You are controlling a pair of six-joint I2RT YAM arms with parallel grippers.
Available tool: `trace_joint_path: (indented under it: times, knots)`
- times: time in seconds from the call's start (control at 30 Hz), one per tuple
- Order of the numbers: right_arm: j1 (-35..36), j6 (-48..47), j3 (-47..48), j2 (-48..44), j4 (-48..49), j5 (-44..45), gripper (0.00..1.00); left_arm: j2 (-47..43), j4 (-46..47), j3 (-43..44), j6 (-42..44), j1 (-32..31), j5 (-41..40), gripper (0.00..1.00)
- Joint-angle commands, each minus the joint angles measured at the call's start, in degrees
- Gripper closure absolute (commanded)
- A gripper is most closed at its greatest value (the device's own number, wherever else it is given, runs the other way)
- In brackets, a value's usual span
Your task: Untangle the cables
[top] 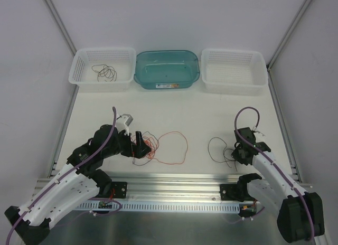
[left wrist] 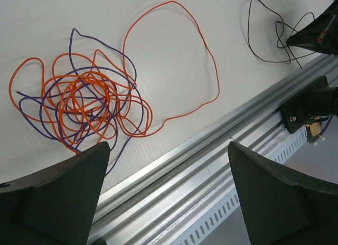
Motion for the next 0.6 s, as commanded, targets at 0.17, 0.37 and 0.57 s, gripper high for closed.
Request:
trace_joint_path:
  times: [0.17, 0.37, 0.57]
  knots:
    - [7.19, -4.75, 4.65, -3.08, 8.73, -10.23, 0.99, 3.09, 3.01, -0.03, -0.23, 0.40, 3.57, 0.04]
    - [16.51, -7.74, 10.62, -2.56, 13.12, -13.93, 0.99, 5.55, 5.74, 1.11, -0.32, -1.44, 4.10, 0.04]
    - [26.18, -12.74, 17.22, 0.78, 17.34, -16.12, 0.99, 8.89, 8.55, 3.48, 1.00, -4.95, 3.04, 0.04]
